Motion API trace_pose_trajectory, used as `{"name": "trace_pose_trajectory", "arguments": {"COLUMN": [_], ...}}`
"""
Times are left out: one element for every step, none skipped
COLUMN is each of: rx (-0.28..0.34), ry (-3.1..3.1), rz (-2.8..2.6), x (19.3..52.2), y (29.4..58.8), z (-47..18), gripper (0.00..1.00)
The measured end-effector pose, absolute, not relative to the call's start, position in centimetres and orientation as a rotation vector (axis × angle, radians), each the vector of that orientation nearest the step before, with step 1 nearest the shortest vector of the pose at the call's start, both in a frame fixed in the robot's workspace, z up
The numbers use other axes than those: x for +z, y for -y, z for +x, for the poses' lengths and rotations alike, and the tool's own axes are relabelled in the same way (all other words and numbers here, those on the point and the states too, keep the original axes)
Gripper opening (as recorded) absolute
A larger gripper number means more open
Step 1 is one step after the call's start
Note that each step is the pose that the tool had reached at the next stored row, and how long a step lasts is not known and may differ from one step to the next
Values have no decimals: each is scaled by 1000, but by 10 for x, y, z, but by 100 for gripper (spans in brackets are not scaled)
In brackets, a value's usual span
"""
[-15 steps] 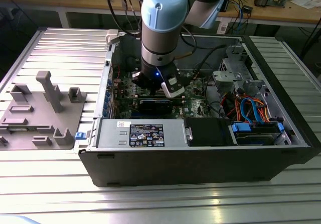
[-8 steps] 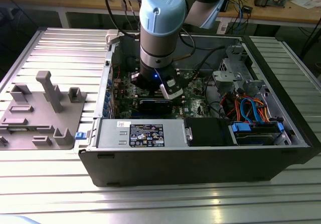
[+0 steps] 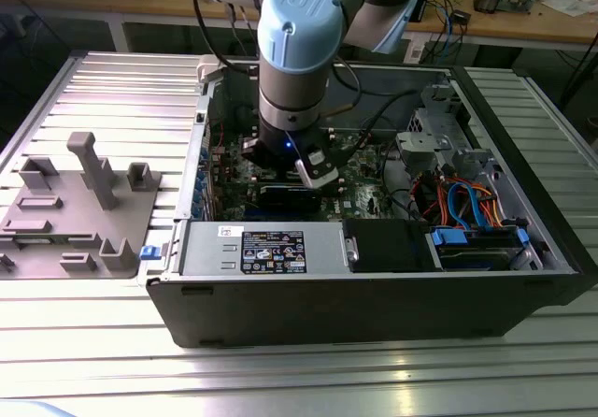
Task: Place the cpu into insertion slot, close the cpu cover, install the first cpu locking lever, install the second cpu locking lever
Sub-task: 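Install the second cpu locking lever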
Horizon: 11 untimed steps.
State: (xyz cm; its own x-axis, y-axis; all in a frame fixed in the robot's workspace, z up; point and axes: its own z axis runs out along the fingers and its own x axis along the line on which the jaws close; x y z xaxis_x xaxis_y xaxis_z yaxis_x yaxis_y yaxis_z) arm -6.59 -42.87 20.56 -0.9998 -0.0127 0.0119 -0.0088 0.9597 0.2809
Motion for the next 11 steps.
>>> {"name": "trace_pose_trajectory", "arguments": {"rx": [-445,-447,-450,-453,-455,-458,-460,-462,-465,-467,-470], "ry": [3096,3096,3095,3095,3094,3094,3094,3093,3093,3093,3092], "rz": [17,17,17,17,17,17,17,17,17,17,17], "x": [205,204,204,203,203,202,202,202,202,201,201], "y": [429,429,429,429,429,429,429,429,429,429,429], "z": [-66,-66,-66,-66,-66,-66,-66,-67,-67,-67,-67], "gripper": [11,11,11,11,11,11,11,11,11,11,11]}}
